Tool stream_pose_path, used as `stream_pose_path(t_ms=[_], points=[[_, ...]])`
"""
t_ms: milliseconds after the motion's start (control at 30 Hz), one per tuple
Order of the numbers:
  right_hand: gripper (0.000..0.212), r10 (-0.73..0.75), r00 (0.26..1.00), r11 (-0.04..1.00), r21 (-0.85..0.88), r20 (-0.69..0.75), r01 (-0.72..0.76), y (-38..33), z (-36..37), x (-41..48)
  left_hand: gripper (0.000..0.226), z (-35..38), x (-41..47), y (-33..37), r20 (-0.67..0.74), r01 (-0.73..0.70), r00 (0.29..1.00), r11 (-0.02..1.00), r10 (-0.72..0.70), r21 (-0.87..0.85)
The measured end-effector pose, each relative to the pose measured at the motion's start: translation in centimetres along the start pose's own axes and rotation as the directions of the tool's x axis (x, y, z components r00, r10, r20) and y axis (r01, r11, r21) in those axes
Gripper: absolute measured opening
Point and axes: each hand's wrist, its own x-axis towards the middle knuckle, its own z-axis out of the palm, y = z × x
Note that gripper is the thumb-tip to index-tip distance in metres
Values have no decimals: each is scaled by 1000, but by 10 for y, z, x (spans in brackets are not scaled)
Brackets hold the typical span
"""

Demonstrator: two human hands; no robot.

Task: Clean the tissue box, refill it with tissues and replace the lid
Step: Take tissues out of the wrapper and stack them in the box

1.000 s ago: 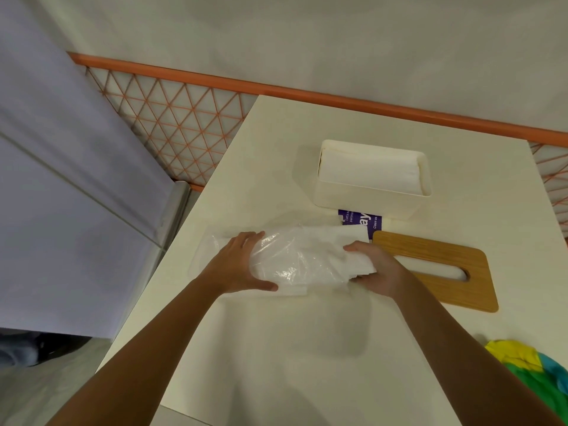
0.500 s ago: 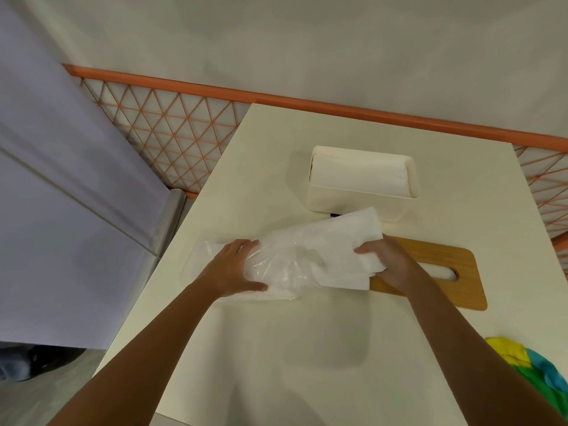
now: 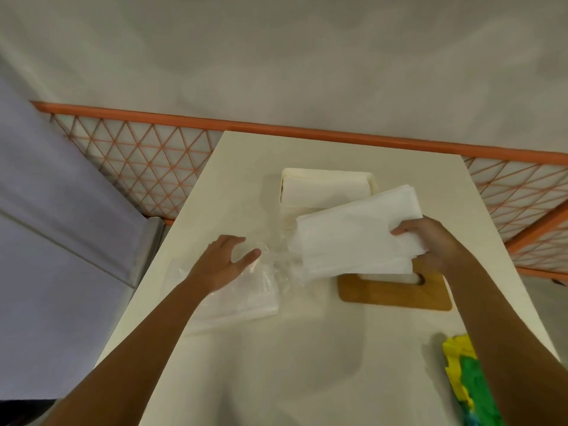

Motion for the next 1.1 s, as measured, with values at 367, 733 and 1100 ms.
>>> stream_pose_path(t_ms=[367, 733, 1100], points=[[28, -129, 983, 985, 129, 132, 112, -56, -14, -14, 55, 13, 44, 102, 157, 179, 984, 498, -87, -848], [24, -50, 992, 982, 185, 118, 28, -65, -6, 1, 58, 17, 51, 106, 349, 348, 937, 49, 4, -936], [18, -50, 990, 960, 279, 129, 12, -38, 12, 32, 51, -4, 69, 103, 317, 285, 945, 283, 75, -916]])
